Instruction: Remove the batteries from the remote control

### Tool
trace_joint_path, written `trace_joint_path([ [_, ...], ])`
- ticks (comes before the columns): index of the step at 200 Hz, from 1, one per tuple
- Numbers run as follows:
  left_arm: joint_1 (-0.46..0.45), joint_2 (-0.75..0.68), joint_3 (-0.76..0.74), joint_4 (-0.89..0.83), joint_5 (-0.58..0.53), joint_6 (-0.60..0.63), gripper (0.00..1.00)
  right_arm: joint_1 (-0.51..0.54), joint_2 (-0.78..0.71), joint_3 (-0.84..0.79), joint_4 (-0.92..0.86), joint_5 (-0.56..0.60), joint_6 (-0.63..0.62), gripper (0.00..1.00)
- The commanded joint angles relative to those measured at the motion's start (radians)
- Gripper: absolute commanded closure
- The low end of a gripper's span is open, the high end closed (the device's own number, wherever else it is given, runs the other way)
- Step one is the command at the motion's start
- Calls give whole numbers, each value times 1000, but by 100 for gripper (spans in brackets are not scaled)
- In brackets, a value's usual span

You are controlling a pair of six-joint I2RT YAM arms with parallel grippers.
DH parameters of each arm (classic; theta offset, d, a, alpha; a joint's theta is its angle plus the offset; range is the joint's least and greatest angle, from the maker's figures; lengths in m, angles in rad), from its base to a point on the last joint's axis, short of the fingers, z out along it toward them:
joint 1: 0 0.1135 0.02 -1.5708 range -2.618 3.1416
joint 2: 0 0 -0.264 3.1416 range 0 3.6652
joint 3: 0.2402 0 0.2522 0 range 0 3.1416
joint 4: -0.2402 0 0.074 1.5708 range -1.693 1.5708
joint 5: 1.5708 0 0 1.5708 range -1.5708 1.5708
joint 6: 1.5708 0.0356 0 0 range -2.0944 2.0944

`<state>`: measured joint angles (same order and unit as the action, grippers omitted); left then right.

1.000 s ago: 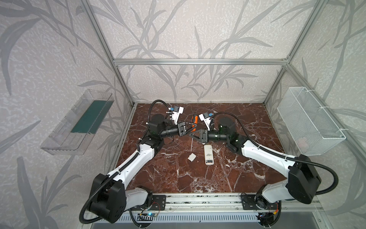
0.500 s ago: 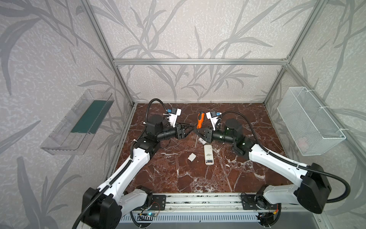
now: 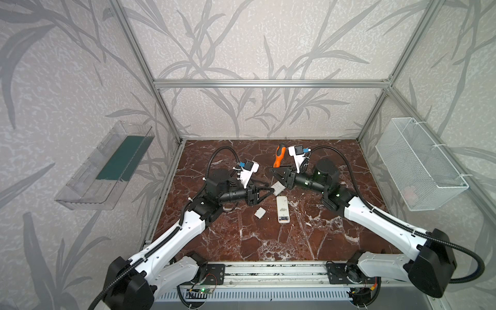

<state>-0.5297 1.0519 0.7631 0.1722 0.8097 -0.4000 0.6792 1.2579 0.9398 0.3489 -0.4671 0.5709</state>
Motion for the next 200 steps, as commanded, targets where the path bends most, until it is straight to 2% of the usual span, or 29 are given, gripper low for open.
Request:
trace_joint_path([
  [1, 0, 11, 1, 32, -1, 21, 49, -2, -22, 9, 68, -33, -18, 100],
  [47, 0, 52, 8, 101, 27, -22, 65, -3, -22, 16, 83, -64, -9, 100],
  [85, -1, 67, 26, 119, 59, -33, 100, -3, -22, 9, 110, -77, 6, 100],
  [89, -1, 65, 27, 109, 54, -28, 100, -3, -24, 9, 108, -74, 6, 100],
  [96, -1, 58, 32, 84, 41, -12, 100, -3, -27, 11, 101, -67, 7, 93],
  [117, -1, 25, 38, -7, -4, 76, 100, -5, -50, 31, 29, -22, 6, 50],
  [132, 0, 9, 47, -76, -23, 150, 100, -15, -71, 70, -84, 4, -1, 36],
  [157, -5, 2, 90, -241, -73, 285, 100, -45, -94, 165, -307, 41, -18, 27],
  [176, -27, -18, 104, -335, -196, 399, 100, -59, -95, 228, -446, 87, -9, 26],
  [200, -55, -42, 107, -377, -332, 493, 100, -59, -78, 248, -471, 97, 47, 26],
])
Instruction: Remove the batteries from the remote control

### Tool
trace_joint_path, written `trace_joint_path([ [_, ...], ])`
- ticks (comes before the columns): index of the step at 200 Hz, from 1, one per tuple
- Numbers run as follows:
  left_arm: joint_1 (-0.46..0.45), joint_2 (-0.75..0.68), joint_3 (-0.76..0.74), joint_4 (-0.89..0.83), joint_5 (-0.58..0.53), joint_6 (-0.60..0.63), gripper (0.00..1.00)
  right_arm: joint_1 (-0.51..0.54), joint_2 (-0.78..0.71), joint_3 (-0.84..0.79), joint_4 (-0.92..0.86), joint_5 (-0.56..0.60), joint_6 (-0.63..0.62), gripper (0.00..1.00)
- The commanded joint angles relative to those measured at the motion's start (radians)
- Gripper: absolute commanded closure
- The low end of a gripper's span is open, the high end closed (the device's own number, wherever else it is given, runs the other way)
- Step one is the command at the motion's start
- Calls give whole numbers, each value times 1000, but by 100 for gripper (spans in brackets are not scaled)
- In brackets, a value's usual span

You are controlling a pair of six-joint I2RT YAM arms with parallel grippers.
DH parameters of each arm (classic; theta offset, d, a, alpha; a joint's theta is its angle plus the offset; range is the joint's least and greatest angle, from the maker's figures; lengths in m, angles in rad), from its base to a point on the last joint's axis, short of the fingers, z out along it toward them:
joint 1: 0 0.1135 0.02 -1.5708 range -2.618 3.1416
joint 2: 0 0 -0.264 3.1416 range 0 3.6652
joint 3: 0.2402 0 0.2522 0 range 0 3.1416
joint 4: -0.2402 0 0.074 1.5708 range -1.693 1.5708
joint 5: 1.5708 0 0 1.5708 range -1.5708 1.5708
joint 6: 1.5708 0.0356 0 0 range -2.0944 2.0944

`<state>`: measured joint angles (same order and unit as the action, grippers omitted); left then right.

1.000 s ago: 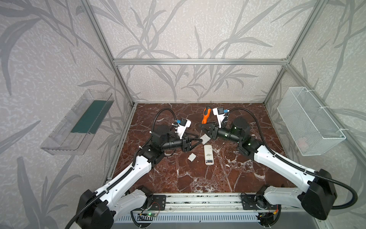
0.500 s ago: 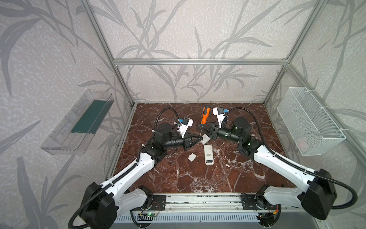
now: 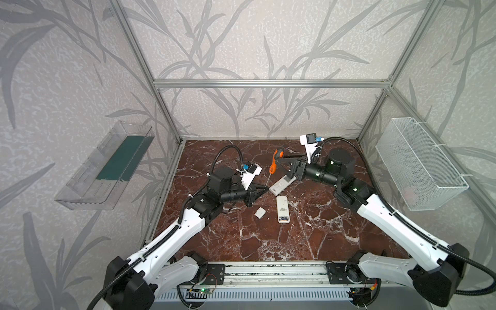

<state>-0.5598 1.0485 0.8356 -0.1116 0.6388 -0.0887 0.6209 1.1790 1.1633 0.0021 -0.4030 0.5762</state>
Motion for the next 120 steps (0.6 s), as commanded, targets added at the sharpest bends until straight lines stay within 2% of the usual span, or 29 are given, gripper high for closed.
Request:
trace_joint_path([
  [1, -26, -39, 35, -94, -166, 185, 100, -1, 2, 24, -124, 32, 44, 26],
  [20, -47, -52, 32, -92, -234, 230, 100, -1, 38, 37, -94, 4, 96, 26],
  [38, -59, -55, 30, -83, -255, 246, 100, -1, 75, 53, -60, -30, 124, 26],
  [69, -89, -57, 28, -83, -313, 273, 100, -1, 125, 63, -16, -78, 166, 33],
  [88, -117, -67, 17, -77, -381, 300, 100, -1, 139, 58, -2, -81, 189, 41],
  [120, -138, -87, -11, -37, -470, 307, 100, 3, 147, 49, 21, -81, 216, 61],
])
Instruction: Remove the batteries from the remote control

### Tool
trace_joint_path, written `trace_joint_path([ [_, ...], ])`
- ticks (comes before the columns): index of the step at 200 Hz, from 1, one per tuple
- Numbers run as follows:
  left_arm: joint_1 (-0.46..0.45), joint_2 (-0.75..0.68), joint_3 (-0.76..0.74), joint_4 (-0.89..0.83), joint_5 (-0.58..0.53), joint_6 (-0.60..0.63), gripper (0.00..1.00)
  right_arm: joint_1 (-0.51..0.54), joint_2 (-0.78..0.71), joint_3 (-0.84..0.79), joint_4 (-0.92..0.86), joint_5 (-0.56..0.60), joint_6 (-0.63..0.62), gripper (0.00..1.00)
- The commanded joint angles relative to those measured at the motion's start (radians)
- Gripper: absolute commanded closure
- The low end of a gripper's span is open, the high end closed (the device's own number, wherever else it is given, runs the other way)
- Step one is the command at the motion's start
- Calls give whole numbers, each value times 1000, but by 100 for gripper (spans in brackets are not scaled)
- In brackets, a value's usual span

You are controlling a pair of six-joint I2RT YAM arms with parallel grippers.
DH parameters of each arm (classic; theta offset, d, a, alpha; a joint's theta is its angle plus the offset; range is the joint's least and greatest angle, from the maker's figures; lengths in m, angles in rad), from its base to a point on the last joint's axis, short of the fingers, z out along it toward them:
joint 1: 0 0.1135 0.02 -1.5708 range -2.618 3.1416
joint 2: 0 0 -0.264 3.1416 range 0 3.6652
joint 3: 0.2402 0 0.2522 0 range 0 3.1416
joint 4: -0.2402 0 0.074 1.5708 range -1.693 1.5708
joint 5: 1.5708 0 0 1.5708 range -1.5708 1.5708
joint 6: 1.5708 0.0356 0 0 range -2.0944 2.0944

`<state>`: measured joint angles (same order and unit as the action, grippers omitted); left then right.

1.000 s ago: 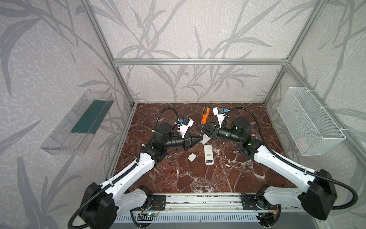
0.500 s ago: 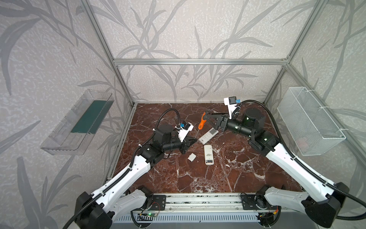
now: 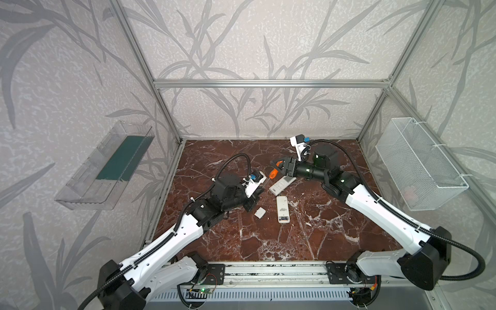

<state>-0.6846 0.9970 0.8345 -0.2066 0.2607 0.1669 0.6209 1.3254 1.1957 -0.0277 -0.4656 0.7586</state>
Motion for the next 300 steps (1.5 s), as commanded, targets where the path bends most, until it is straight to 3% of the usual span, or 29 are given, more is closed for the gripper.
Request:
trace_joint_path([
  [1, -13, -36, -11, 60, -94, 51, 100, 3, 1, 16, 51, -17, 34, 62],
  [19, -18, -41, -21, 76, -129, 51, 100, 12, 3, 7, 62, -8, 48, 75],
  [43, -24, -44, -25, 76, -136, 55, 100, 19, 8, -7, 95, -17, 50, 100],
  [69, -22, -89, -52, 83, -136, 12, 52, 17, -23, -21, 101, -22, -73, 100],
  [85, -15, -162, -106, 138, -183, -84, 35, 15, -54, -30, 90, -28, -197, 100],
  [108, 8, -249, -153, 177, -163, -184, 21, 13, -102, -41, 25, -11, -354, 100],
  [128, 35, -246, -143, 160, -111, -293, 19, 15, -140, -65, -20, 17, -433, 100],
  [159, 38, -153, -127, 211, 170, -280, 30, 15, -158, -73, -27, -30, -450, 100],
  [179, 37, -73, -95, 224, 289, -258, 31, 14, -157, -62, -39, -30, -438, 100],
  [214, 34, 19, -49, 224, 338, -225, 37, 14, -148, -54, -17, -84, -412, 100],
  [233, 34, 33, -45, 232, 303, -196, 51, 14, -136, -46, -5, -130, -387, 100],
  [257, 34, 42, -40, 233, 290, -174, 83, 13, -130, -39, 1, -151, -359, 100],
  [274, 34, 40, -40, 227, 286, -167, 98, 13, -132, -41, 14, -142, -334, 100],
  [282, 34, 35, -41, 224, 276, -167, 100, 13, -133, -41, 14, -126, -315, 88],
  [291, 34, 25, -47, 225, 259, -168, 100, 13, -136, -44, 10, -99, -286, 64],
  [300, 34, 12, -56, 233, 235, -170, 100, 15, -143, -57, 4, -54, -244, 52],
])
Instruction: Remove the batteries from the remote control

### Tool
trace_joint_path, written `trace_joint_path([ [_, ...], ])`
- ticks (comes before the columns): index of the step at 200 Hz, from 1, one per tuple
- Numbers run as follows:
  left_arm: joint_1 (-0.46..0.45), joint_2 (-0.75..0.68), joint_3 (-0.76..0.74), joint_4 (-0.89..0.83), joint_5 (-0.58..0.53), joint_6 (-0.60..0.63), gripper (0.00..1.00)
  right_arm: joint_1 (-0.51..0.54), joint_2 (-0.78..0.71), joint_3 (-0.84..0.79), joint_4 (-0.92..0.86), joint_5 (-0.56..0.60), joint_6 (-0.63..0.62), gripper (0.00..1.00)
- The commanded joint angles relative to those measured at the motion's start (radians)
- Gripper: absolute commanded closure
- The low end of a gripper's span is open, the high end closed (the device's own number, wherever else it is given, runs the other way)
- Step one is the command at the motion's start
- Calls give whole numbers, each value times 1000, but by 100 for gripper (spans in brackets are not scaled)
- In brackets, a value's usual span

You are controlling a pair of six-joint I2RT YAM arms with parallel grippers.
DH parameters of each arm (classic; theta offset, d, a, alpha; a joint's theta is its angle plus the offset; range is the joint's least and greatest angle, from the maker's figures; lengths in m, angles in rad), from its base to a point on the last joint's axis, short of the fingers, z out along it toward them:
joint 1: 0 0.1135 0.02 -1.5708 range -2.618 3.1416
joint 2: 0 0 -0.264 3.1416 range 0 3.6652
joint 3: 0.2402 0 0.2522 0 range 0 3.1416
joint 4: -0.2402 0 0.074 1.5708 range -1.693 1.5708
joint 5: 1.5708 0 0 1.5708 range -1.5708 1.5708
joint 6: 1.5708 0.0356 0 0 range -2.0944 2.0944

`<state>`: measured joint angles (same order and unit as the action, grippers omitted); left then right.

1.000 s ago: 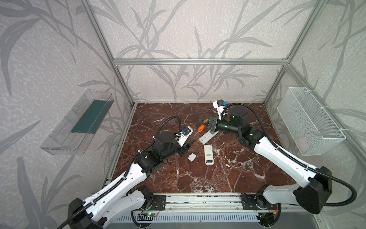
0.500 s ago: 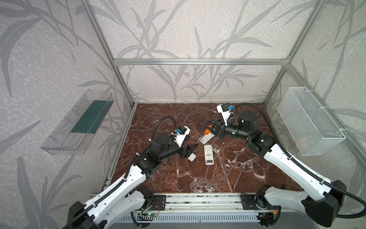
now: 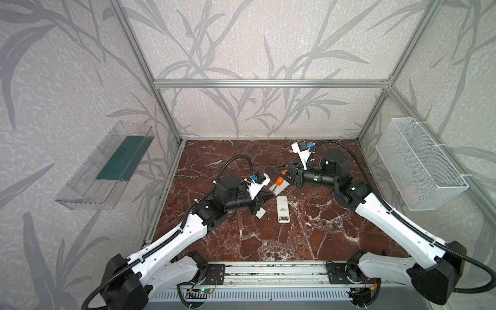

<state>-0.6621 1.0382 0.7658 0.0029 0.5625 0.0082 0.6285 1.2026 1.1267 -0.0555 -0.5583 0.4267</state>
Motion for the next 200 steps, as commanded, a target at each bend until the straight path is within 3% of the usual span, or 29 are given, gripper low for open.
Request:
trace_joint_path([
  [1, 12, -30, 12, 25, -69, -11, 100, 7, -21, 10, 34, 42, 93, 51],
  [12, 12, -47, -1, 36, -98, -9, 100, 8, -33, -26, 60, 77, 155, 45],
  [42, 12, -59, -8, 36, -137, 15, 100, 22, -43, -114, 150, 129, 273, 44],
  [151, 3, -29, 17, -19, -107, 50, 100, 48, 83, -8, 177, 113, 282, 49],
  [177, 2, -33, 13, -29, -116, 55, 100, 56, 94, 2, 179, 115, 277, 62],
  [200, 2, -34, 13, -30, -129, 56, 100, 62, 90, -6, 175, 127, 266, 91],
])
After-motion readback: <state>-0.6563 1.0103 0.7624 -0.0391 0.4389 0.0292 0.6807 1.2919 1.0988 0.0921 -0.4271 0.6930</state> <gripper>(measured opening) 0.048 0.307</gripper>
